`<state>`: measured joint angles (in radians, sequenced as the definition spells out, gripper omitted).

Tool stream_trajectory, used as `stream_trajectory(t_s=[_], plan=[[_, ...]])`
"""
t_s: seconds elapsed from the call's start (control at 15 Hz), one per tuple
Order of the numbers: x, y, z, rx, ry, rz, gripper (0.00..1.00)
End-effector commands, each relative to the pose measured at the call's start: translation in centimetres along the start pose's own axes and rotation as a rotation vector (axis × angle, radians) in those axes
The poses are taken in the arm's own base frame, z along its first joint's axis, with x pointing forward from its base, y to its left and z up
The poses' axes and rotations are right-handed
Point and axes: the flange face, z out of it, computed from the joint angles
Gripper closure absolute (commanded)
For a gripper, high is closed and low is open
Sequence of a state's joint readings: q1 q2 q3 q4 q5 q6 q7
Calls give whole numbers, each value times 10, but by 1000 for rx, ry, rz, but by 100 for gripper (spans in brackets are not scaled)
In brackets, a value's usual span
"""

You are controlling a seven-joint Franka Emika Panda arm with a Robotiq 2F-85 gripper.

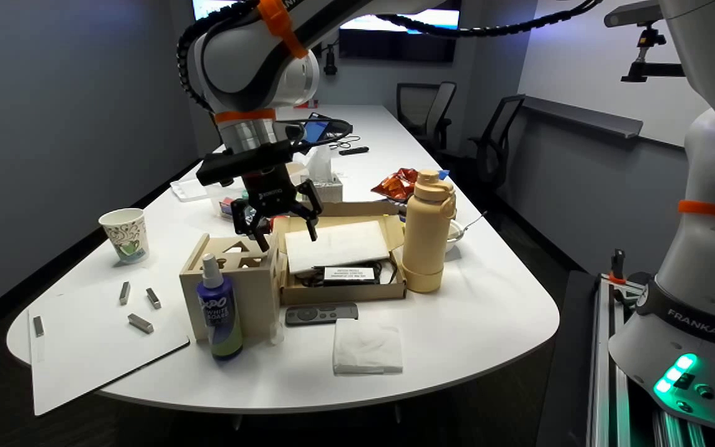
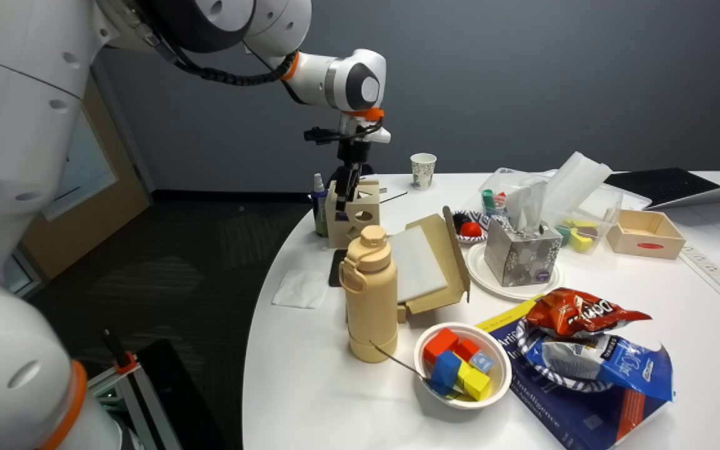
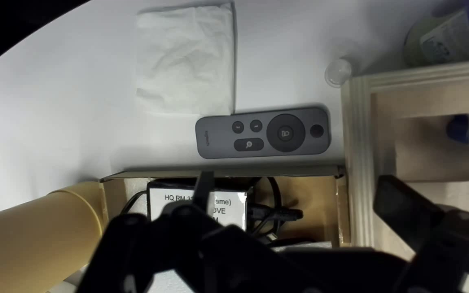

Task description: Move the box

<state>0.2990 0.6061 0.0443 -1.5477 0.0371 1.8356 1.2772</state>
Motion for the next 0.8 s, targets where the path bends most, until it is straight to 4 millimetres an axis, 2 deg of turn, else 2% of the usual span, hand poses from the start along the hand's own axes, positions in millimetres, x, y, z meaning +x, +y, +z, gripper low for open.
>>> stream_trajectory(t_s=[0.0,0.33,0.53,0.73], plan=[[0,21,-2,-27,-18,25,0],[3,30,-5,-26,-15,35,0],[4,27,-5,2,5,24,0],[1,20,-20,107,37,4,0]])
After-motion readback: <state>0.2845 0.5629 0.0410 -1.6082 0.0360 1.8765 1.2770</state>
